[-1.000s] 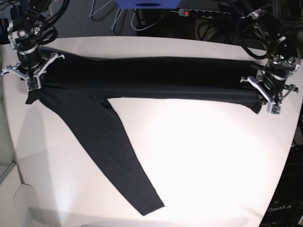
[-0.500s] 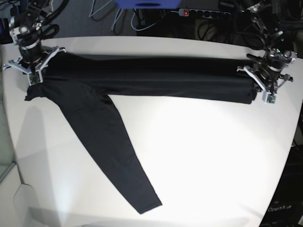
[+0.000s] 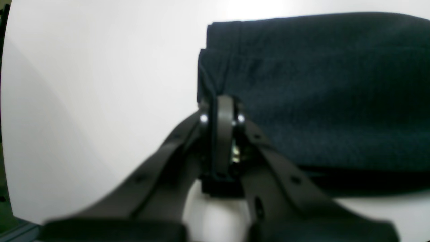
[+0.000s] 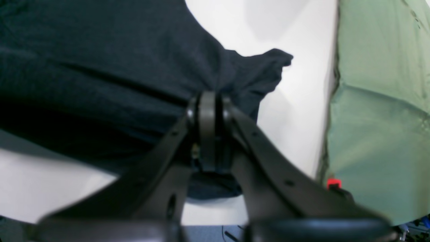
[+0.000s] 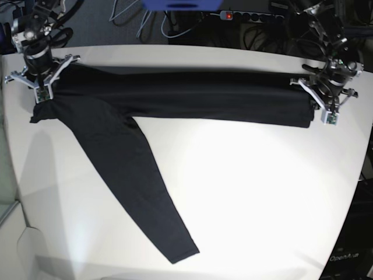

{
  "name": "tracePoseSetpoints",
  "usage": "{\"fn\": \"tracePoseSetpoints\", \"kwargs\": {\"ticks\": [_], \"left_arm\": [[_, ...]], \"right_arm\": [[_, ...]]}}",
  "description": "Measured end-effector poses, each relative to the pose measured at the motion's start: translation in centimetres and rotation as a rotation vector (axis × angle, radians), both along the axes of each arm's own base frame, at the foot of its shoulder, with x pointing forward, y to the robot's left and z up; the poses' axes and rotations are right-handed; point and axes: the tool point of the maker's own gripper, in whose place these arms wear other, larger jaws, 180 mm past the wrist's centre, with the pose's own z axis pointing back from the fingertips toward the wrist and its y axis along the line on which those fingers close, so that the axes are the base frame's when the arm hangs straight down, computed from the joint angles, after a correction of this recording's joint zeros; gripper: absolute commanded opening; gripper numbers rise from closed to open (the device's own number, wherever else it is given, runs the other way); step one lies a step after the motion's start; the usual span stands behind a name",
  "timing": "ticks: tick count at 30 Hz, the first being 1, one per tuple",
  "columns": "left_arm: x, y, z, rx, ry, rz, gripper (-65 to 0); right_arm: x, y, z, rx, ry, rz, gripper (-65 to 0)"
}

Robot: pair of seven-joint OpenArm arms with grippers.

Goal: Fold the T-shirt properly
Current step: 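Lower the folded layer and hold it flat with both grippers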

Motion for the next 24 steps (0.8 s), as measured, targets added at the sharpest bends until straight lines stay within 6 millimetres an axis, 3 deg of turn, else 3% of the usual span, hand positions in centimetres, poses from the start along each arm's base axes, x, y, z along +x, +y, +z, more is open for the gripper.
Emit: {"fn": "tracePoseSetpoints", "kwargs": {"ticks": [5,9,12,14,20,24], "left_arm": [[0.0,0.0,0.0,0.000,0.000,0.000,-63.7],[0.0,0.0,0.0,0.000,0.000,0.001,-51.7],[-0.1,0.1,0.0,0.001,-0.001,0.004,-42.3],[0.0,0.1,0.1,0.001,-0.002,0.004,-39.7],[0.0,0.1,0.1,-0.001,-0.005,0.005,-39.0],[0.0,0.1,0.1,-0.001,-0.005,0.005,-39.0]], "right_arm": [[0.0,-0.1,0.0,-0.004,0.003,-0.001,-46.3],[-0.6,-1.3,0.2,-0.019,0.003,-0.036,-39.8],[-0.7,-1.7,0.3,-0.028,0.008,-0.045,-38.0],[-0.6,-1.7,0.4,-0.027,0.001,-0.045,-38.0],[-1.0,-2.8,0.6,-0.041,0.000,-0.077,-38.0],[-1.2,-5.2,1.6,-0.090,-0.016,-0.141,-38.2]]}}
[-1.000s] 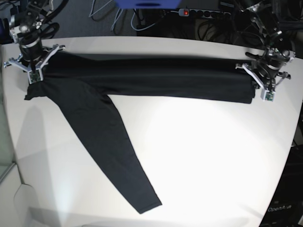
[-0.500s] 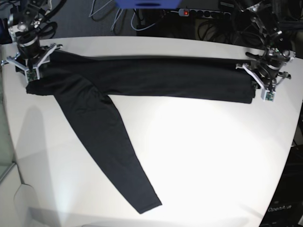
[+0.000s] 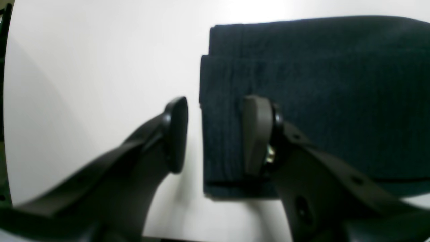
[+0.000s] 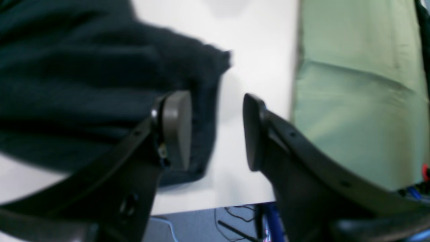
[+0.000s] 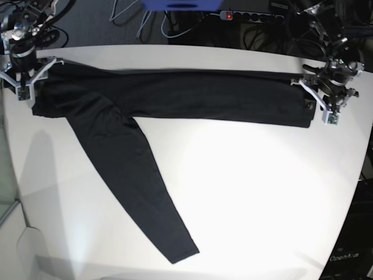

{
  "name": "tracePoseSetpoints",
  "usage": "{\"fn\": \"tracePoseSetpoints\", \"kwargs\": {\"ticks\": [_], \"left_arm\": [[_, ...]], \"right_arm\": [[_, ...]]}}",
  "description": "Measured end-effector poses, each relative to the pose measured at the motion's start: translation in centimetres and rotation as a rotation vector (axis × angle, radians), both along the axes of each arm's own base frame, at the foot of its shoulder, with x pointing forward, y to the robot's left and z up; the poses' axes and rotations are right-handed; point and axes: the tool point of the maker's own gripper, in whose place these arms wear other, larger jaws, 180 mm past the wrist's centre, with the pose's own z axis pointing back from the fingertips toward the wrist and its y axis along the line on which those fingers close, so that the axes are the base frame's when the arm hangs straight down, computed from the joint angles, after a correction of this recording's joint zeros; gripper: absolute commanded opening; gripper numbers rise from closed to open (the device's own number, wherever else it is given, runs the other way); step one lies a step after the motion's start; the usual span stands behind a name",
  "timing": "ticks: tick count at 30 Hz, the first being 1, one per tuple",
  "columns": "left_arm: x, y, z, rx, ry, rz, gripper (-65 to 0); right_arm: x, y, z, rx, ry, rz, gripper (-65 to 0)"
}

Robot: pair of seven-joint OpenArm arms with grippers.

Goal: Fold the T-shirt properly
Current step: 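Lower the folded layer and hold it flat with both grippers, then release the right gripper and move it to the loose sleeve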

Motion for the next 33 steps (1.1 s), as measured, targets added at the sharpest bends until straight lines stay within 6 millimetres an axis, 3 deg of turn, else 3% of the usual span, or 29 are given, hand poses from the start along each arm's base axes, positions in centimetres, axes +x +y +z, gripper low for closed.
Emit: {"fn": "tracePoseSetpoints", "kwargs": {"ticks": [2,6,8,11,16,24,29,31,33], "left_arm": [[0.1,0.0,0.1,0.000,-0.003,0.001,-39.0],[0.3,0.0,0.2,0.000,-0.008,0.002,-38.9],[0.4,0.1,0.3,0.001,-0.013,0.001,-38.9],[0.2,0.6,0.4,0.000,-0.016,0.019,-38.8],[-0.4,1.7,0.6,0.007,-0.017,0.055,-38.8],[-0.5,2.3,0.7,0.002,-0.027,0.092,-38.8],[-0.9,2.5,0.5,0.009,-0.015,0.096,-38.8],[-1.1,2.9,0.6,0.004,-0.023,0.113,-38.8],[-1.6,3.9,0.7,0.017,-0.020,0.140,-38.8]], "right_arm": [[0.1,-1.0,-0.2,-0.026,0.013,-0.023,-38.4],[0.9,-0.7,-2.7,0.038,0.042,-0.024,-38.5],[1.2,-1.1,-3.1,0.041,0.050,-0.021,-38.5],[2.4,-2.4,-2.2,0.020,0.028,-0.046,-38.5],[4.3,-2.5,-0.3,0.000,-0.039,-0.035,-38.0],[10.9,2.4,2.8,0.005,-0.150,0.135,-38.4],[14.2,3.7,3.3,0.051,-0.198,0.166,-38.1],[15.7,3.9,2.0,0.102,-0.186,0.166,-38.0],[16.5,3.1,-0.7,0.112,-0.094,0.157,-38.0]]}}
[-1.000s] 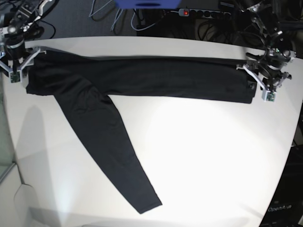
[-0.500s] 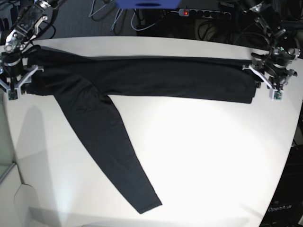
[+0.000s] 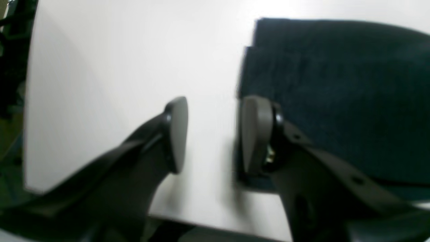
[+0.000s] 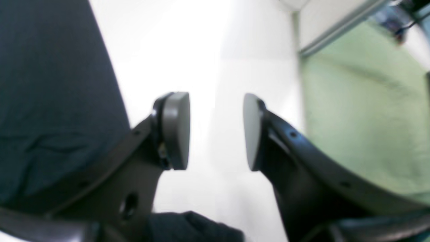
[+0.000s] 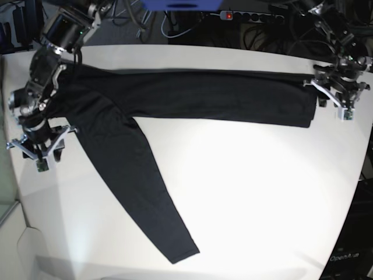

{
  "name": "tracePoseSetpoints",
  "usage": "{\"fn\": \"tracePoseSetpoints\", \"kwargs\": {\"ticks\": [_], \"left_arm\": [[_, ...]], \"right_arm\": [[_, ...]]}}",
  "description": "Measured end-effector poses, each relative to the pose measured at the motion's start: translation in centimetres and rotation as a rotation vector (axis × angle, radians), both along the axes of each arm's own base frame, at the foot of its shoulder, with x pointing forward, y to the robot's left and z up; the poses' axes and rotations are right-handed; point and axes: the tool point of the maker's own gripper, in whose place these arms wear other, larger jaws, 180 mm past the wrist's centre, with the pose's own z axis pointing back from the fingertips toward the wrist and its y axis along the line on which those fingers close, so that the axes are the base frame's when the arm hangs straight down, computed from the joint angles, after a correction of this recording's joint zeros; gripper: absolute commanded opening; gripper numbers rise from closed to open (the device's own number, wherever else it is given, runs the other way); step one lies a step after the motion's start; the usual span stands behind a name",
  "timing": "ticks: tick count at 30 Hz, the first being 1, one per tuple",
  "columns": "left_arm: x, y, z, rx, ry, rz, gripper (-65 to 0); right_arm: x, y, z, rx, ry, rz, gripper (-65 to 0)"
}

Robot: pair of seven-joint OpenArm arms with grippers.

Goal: Fold the T-shirt properly
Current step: 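Release the right gripper and move it to the loose sleeve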

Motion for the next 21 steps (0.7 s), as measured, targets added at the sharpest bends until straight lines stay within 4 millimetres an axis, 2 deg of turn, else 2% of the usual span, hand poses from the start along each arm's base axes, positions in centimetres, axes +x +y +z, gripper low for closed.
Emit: {"fn": "tracePoseSetpoints", "kwargs": {"ticks": [3,6,10,13,15,18,21], "left_arm": [[-0.5,0.4,-0.2,0.007,0.015,0.015,-38.8],[-0.2,0.0,-0.1,-0.003,0.006,0.009,-38.8],[-0.2,0.1,-0.1,-0.001,0.009,0.005,-38.8],[-0.2,0.1,-0.1,-0.002,0.007,0.007,-38.8],[-0.2,-0.1,-0.2,-0.006,0.008,0.003,-38.8],[-0.2,0.0,-0.2,-0.004,0.008,0.005,-38.8],[-0.2,-0.3,-0.4,-0.014,0.007,0.012,-38.8]], "right_arm": [[1.2,-0.5,-3.6,0.012,0.132,-0.014,-37.9],[2.9,1.1,-4.4,0.059,0.135,0.018,-37.8],[2.8,1.7,-5.0,0.051,0.162,0.033,-33.2],[3.6,3.8,-5.1,0.084,0.156,0.056,-27.5],[4.8,5.1,-4.3,0.108,0.124,0.070,-24.8],[6.3,6.4,-3.0,0.129,0.081,0.082,-24.0],[6.9,7.7,-2.7,0.153,0.074,0.092,-24.0]]}}
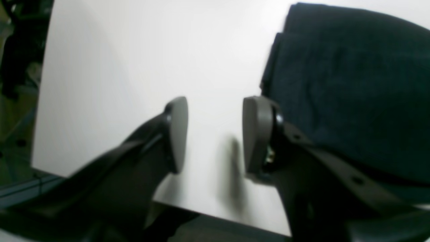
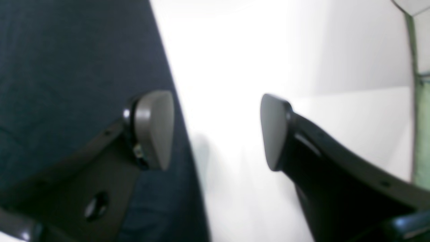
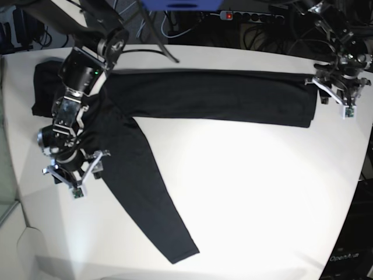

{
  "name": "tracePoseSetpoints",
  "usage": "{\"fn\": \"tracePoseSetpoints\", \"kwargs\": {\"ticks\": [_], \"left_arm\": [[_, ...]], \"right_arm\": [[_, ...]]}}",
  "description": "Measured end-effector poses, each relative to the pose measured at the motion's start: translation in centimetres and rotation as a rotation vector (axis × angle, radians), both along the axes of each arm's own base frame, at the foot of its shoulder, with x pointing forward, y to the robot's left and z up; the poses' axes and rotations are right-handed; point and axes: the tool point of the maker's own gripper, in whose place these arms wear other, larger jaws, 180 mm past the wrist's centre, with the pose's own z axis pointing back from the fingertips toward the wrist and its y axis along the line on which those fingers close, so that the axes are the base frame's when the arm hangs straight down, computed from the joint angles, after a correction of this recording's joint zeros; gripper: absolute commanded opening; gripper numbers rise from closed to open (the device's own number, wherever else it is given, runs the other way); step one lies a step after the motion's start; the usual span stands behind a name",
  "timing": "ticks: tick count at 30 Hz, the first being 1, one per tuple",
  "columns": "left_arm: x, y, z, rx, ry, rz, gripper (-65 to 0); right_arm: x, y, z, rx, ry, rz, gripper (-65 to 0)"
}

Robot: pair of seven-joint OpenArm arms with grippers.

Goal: Fold the T-shirt properly
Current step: 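Release the right gripper and move it to the loose sleeve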

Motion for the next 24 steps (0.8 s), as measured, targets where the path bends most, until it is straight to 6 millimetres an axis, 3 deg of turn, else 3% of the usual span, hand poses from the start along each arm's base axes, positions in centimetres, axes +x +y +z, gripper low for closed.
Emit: {"fn": "tracePoseSetpoints", "kwargs": {"ticks": [7,13,17,21,24], "left_arm": [[0.1,-0.1,0.0,-0.003,-0.001,-0.004,-38.8],[0.1,-0.2,0.0,-0.004,-0.002,-0.003,-38.8],[0.1,-0.2,0.0,-0.004,-0.001,-0.005,-38.8],[0.2,-0.1,0.0,-0.004,-0.003,-0.004,-38.8],[0.2,-0.2,0.0,-0.004,-0.004,-0.004,-38.8]], "right_arm": [[3.1,3.5,-1.2,0.109,0.049,0.067,-24.2],[4.0,2.8,-2.3,0.140,0.111,0.082,-24.2],[5.3,3.7,-1.8,0.182,0.082,0.105,-24.2],[4.8,5.1,-3.2,0.234,0.098,0.129,-24.2],[4.4,5.1,-3.9,0.251,0.109,0.128,-24.3]]}}
